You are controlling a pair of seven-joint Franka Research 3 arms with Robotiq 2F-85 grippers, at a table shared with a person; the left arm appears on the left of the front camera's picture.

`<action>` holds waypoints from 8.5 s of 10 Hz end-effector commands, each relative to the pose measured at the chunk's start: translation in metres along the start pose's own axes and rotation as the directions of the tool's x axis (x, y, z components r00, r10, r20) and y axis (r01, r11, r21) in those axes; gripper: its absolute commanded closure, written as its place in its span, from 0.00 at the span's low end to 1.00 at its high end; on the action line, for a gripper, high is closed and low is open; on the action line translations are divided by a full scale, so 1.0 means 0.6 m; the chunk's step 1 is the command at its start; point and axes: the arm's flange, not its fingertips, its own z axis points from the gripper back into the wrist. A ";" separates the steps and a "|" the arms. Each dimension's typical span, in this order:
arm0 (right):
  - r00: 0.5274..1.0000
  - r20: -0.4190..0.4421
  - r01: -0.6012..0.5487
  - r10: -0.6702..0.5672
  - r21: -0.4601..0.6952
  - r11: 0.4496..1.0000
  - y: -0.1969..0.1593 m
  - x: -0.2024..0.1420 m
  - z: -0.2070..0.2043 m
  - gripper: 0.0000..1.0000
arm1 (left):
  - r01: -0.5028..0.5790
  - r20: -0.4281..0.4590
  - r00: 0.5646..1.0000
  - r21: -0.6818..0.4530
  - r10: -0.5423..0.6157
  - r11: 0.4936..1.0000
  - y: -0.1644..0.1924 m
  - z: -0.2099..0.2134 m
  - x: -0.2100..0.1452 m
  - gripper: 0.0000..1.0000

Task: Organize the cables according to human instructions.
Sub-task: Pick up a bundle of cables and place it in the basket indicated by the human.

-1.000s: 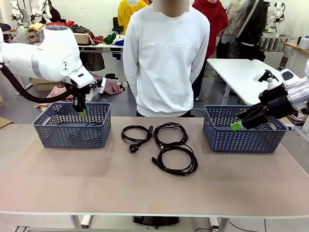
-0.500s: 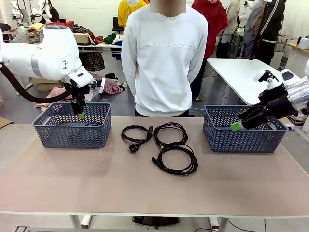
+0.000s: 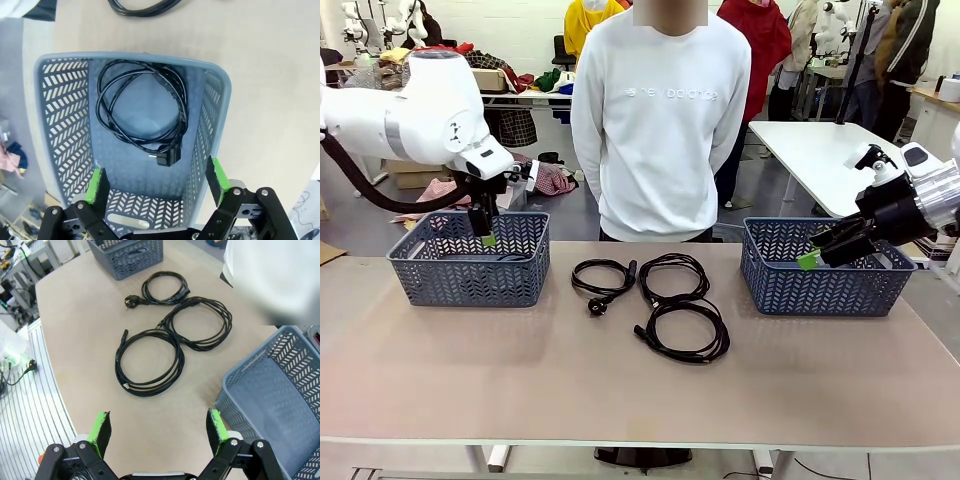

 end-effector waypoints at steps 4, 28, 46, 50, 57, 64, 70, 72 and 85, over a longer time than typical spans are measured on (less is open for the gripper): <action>0.999 0.028 -0.022 0.022 0.010 1.000 -0.006 0.001 -0.003 0.00 | 0.003 -0.001 1.000 -0.002 -0.003 1.000 -0.001 -0.002 0.002 0.00; 0.999 0.028 -0.022 0.022 0.010 1.000 -0.006 0.001 -0.003 0.00 | -0.107 0.343 0.926 -0.159 0.156 0.982 -0.233 0.014 0.131 0.00; 0.999 0.028 -0.022 0.022 0.010 1.000 -0.006 0.001 -0.003 0.00 | -0.107 0.343 0.926 -0.159 0.156 0.982 -0.233 0.014 0.131 0.00; 0.999 -0.033 -0.013 0.013 0.005 1.000 0.012 0.019 -0.022 0.00 | -0.107 0.343 0.926 -0.159 0.156 0.982 -0.233 0.014 0.131 0.00; 0.963 -0.259 -0.078 0.082 0.027 0.997 0.071 0.108 -0.165 0.00 | -0.107 0.343 0.926 -0.159 0.156 0.982 -0.233 0.014 0.131 0.00; 0.900 -0.419 -0.116 0.115 0.023 0.993 0.103 0.144 -0.283 0.00 | -0.107 0.343 0.926 -0.159 0.156 0.982 -0.233 0.014 0.131 0.00; 0.904 -0.401 -0.139 0.149 0.054 0.989 0.111 0.132 -0.282 0.00 | -0.107 0.343 0.926 -0.159 0.156 0.982 -0.233 0.014 0.131 0.00; 0.901 -0.407 -0.140 0.154 0.062 0.988 0.112 0.134 -0.298 0.00 | -0.107 0.343 0.926 -0.159 0.156 0.982 -0.233 0.014 0.131 0.00; 0.761 -0.646 -0.110 0.064 -0.031 0.993 0.189 0.140 -0.483 0.00 | -0.107 0.343 0.926 -0.159 0.156 0.982 -0.233 0.014 0.131 0.00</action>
